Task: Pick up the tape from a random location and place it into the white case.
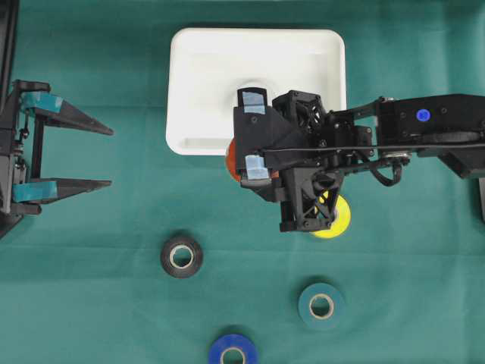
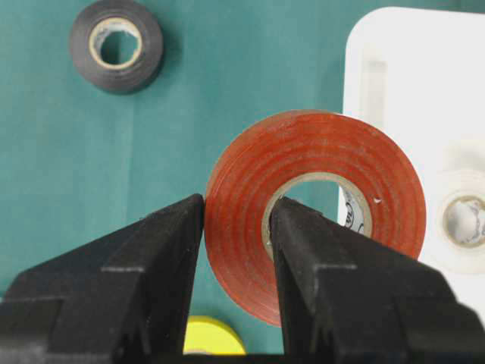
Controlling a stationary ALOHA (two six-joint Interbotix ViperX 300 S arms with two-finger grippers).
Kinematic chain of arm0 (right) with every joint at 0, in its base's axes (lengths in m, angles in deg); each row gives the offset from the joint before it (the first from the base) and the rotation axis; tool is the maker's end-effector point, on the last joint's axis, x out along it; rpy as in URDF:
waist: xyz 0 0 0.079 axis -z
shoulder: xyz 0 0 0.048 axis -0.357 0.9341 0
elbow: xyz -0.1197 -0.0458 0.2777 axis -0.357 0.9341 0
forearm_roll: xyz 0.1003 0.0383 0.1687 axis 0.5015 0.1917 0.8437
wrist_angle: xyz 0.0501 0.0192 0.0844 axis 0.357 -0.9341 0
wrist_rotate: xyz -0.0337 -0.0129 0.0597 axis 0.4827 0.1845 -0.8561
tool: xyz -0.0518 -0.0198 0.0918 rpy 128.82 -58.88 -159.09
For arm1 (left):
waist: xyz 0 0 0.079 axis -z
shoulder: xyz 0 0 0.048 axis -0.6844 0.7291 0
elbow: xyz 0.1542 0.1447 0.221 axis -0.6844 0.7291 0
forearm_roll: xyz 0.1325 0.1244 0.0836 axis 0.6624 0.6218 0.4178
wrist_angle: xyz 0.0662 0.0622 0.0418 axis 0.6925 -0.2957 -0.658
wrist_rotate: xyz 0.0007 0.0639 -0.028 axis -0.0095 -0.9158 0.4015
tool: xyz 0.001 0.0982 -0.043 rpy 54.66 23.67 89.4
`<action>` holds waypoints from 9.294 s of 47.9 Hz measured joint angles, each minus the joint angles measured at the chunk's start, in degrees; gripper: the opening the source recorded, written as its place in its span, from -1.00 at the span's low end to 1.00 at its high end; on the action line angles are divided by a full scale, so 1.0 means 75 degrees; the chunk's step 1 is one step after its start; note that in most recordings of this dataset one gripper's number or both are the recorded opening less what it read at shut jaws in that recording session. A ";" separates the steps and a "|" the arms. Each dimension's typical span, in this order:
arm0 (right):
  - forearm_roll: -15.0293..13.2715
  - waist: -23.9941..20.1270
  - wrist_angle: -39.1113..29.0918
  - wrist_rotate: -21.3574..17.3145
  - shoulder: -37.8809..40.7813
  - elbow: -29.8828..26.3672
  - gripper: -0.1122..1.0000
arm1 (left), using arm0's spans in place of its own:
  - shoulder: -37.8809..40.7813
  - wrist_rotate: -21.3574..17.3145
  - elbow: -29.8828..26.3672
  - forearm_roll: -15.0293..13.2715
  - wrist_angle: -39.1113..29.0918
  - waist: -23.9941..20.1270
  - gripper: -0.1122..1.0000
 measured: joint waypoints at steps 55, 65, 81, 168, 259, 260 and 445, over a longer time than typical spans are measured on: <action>-0.0141 0.0305 -0.0012 0.0000 0.0000 0.0000 -0.24 | 0.0000 0.0000 0.0000 0.0000 0.0000 0.0000 0.74; -0.0211 0.0949 0.0000 0.0012 0.0012 0.0000 -0.24 | 0.0000 0.0000 0.0000 0.0000 0.0000 0.0000 0.74; -0.0246 0.2051 0.0129 0.0023 0.0070 0.0012 -0.24 | 0.0000 0.0000 0.0000 0.0000 0.0000 0.0000 0.74; -0.0258 0.2836 0.0562 -0.0223 -0.1219 0.1793 -0.24 | 0.0012 0.0000 0.0000 0.0000 -0.0012 0.0012 0.74; -0.0246 0.2836 0.2637 -0.0773 0.0773 0.2742 -0.24 | 0.0012 0.0000 0.0000 0.0000 -0.0012 0.0000 0.74; -0.0246 0.2836 0.2684 -0.0785 0.0809 0.2754 -0.24 | 0.0012 0.0000 0.0000 0.0000 -0.0012 0.0000 0.74; -0.0715 0.0422 0.1945 -0.0926 -0.2953 0.3609 0.68 | 0.0012 0.0000 0.0000 0.0000 -0.0023 0.0000 0.74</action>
